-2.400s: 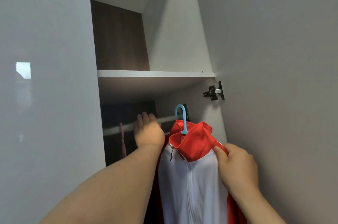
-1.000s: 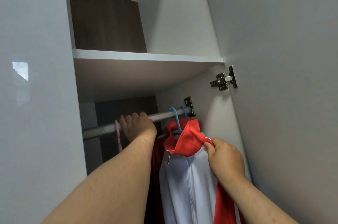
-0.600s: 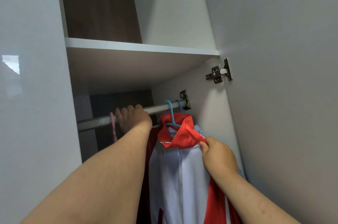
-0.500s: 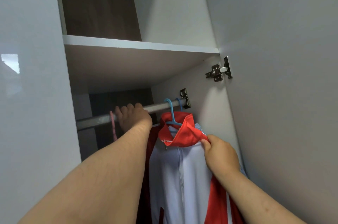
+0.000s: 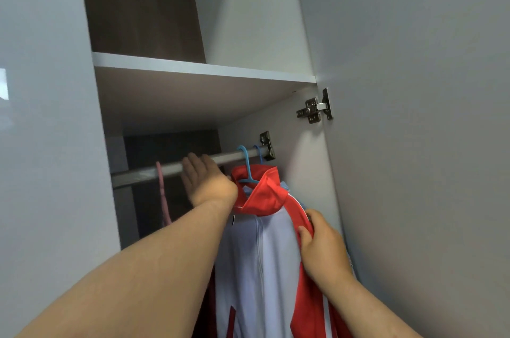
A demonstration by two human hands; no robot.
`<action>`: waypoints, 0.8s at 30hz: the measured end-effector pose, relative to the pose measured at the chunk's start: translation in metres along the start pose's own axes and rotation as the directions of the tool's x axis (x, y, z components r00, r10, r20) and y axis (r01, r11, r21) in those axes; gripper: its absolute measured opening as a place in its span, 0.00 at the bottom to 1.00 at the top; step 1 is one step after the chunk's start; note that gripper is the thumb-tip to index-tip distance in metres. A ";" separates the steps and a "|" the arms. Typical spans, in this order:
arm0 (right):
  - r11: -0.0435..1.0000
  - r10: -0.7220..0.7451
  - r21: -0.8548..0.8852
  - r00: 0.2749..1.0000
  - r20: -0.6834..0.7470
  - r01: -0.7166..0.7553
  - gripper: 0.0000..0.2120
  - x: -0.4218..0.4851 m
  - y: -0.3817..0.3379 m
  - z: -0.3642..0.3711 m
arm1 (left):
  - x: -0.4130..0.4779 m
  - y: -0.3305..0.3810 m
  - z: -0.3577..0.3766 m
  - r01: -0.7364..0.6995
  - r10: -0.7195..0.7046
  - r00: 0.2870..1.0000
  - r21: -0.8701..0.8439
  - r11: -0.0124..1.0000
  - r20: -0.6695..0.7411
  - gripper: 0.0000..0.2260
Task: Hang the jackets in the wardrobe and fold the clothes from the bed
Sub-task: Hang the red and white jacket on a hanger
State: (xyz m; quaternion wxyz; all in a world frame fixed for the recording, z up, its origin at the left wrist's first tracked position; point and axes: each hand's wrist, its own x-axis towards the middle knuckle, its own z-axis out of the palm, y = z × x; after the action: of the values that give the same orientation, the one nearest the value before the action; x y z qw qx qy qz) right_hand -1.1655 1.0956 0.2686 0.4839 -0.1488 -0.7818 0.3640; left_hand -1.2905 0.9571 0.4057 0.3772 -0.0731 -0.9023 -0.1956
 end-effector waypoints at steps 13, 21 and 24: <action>0.999 0.043 -0.028 0.995 0.090 -0.041 0.17 -0.077 -0.032 -0.069 | -0.172 -0.025 -0.030 -0.082 0.343 0.815 -0.493 0.866 0.466 0.19; 0.905 -0.039 -0.412 0.985 0.165 0.105 0.22 -0.141 -0.030 -0.113 | -0.230 -0.074 -0.053 -0.354 0.495 0.799 -0.397 0.847 0.343 0.22; 0.857 -0.035 -0.493 0.971 0.236 0.151 0.26 -0.159 -0.026 -0.113 | -0.248 -0.082 -0.048 -0.351 0.500 0.806 -0.424 0.835 0.316 0.22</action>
State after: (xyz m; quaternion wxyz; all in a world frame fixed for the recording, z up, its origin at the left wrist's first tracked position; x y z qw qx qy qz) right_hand -0.9876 1.0328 0.2141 0.3556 -0.1917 -0.9047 0.1353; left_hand -1.1073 0.8667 0.2361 0.1928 -0.3816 -0.8717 -0.2396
